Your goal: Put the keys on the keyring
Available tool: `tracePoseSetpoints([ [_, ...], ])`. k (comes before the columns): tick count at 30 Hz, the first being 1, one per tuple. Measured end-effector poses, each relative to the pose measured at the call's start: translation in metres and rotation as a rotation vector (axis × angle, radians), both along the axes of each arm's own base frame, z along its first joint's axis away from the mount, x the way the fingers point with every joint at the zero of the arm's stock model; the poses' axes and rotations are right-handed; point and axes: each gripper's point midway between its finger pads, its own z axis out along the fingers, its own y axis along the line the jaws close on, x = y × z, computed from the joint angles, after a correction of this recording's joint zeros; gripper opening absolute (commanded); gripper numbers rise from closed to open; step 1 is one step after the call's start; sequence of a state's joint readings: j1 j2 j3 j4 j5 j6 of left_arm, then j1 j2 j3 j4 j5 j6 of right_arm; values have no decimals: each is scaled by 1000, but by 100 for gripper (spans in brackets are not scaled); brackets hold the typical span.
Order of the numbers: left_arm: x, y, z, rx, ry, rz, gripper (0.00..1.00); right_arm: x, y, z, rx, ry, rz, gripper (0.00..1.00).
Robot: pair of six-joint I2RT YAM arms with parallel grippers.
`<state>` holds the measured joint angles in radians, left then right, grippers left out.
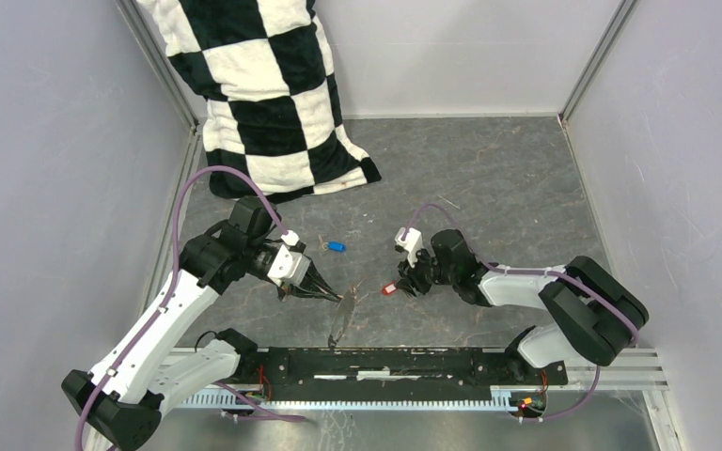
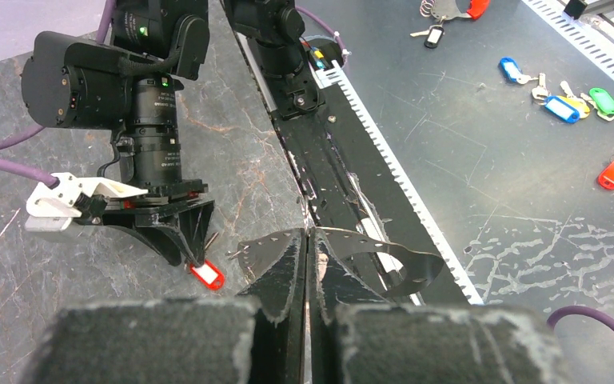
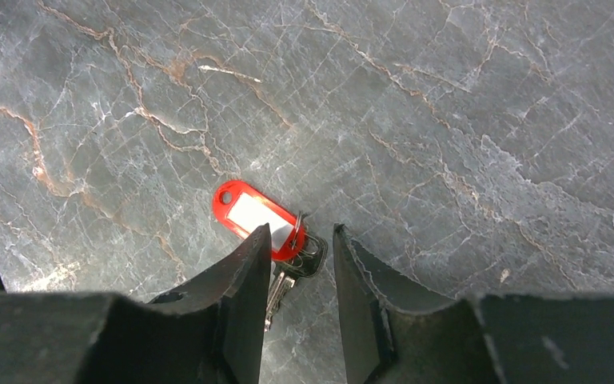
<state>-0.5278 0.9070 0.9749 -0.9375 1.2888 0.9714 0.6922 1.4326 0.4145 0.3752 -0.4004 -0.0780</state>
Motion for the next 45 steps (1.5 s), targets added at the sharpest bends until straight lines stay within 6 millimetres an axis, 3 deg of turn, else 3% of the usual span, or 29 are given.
tracePoseSetpoints([
  [4,0,0,0,0,0,0,2,1,3,0,5,7,7,33],
  [11,0,0,0,0,0,0,2,1,5,0,12,7,18,9],
  [18,0,0,0,0,0,0,2,-1,6,1,18,9,30,0],
  [27,0,0,0,0,0,0,2,-3,8,7,33,-8,61,0],
  [34,0,0,0,0,0,0,2,-8,13,49,132,-128,116,0],
  [45,1,-5,-3,2,87,-26,2,-54,36,159,315,-510,400,0],
])
